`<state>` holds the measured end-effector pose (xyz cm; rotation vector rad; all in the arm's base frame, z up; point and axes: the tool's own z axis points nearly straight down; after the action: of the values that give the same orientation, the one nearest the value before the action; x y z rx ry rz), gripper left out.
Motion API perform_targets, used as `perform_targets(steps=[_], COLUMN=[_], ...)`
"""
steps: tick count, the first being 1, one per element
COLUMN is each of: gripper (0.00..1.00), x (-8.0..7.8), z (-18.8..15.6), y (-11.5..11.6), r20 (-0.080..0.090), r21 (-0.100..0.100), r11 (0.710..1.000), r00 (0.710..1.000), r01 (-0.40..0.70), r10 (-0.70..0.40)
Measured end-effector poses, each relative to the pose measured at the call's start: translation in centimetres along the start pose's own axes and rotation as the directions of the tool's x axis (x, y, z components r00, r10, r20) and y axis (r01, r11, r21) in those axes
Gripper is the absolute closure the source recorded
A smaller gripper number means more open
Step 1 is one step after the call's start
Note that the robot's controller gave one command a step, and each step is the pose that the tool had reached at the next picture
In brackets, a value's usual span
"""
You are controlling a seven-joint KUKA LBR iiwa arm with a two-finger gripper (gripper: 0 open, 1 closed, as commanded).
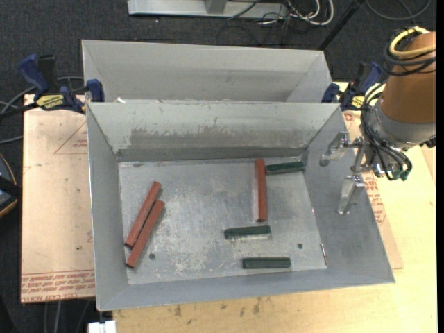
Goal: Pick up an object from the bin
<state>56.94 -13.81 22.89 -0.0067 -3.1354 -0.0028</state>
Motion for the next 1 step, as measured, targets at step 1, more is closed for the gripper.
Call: perform_targets(steps=[1], gripper=[0.0], x=[-0.15], z=[-0.49], y=[0.07], r20=[0.008], r21=[0.002], r11=[1.0], r00=[1.0], r01=[0.003], r10=[-0.003])
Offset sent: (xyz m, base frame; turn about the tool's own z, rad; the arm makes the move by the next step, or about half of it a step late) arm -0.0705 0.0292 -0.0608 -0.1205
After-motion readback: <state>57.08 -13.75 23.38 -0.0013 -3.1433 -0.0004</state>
